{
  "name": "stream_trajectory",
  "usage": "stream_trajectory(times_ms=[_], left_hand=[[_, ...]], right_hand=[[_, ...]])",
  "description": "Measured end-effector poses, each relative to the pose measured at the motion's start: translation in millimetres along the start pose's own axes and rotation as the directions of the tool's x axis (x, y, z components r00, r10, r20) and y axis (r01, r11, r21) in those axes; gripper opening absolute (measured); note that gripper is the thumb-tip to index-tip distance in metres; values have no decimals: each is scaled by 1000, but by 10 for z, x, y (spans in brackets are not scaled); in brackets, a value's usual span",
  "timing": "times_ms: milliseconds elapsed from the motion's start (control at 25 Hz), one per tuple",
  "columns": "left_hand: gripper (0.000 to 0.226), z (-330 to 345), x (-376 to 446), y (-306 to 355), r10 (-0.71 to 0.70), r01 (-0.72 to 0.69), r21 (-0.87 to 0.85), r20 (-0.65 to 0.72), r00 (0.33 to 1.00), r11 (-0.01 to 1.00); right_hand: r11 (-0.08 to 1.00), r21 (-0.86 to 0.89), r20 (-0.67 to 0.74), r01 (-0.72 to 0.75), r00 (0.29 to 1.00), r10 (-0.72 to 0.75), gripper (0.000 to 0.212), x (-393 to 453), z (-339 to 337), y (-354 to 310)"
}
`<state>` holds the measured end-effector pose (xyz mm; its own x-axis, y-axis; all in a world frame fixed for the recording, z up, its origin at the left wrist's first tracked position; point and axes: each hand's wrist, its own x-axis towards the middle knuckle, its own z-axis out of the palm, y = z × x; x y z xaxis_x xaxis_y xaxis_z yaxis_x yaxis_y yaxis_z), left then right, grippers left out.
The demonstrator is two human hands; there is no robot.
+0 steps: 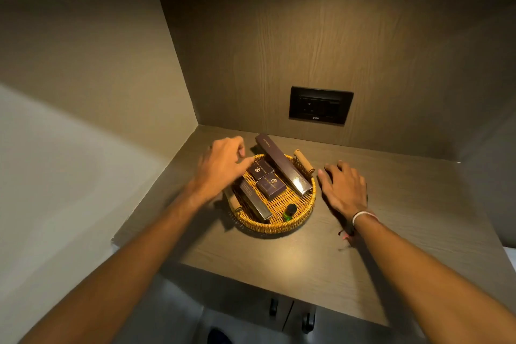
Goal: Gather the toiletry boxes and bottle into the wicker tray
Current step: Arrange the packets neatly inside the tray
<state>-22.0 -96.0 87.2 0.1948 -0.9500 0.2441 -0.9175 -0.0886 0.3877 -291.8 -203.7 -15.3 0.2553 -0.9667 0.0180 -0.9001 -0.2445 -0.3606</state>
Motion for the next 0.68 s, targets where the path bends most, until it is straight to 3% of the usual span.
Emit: stream_trajectory(times_ms=[80, 160, 240, 320, 440, 520, 680], left_hand=[[35, -118, -129, -159, -188, 186, -52, -29, 982, 981], [40, -180, -262, -305, -371, 377, -90, 72, 926, 922], [40, -144, -408, -349, -485, 559, -262, 298, 822, 787], [38, -39, -539, -307, -484, 681, -425, 486, 727, 596], [32, 109, -629, -273, -464, 695, -579, 519, 718, 427], [30, 145, -608, -284, -476, 676, -613, 489, 731, 408], [23, 151, -486, -256, -498, 633, -594, 402, 768, 497]], right_hand=[[941, 326, 36, -87, 996, 79, 57, 132, -202, -183], [841, 540, 55, -38, 998, 9, 50, 280, -402, -418], [855, 510, 83, 93, 984, -156, 45, 380, -579, -663], [917, 351, 158, 188, 954, -256, 37, 453, -656, -822], [958, 203, 146, 202, 961, -234, 16, 498, -614, -851], [960, 204, 101, 190, 972, -214, 12, 460, -590, -846], [974, 167, 69, 153, 984, -166, 9, 393, -650, -812]])
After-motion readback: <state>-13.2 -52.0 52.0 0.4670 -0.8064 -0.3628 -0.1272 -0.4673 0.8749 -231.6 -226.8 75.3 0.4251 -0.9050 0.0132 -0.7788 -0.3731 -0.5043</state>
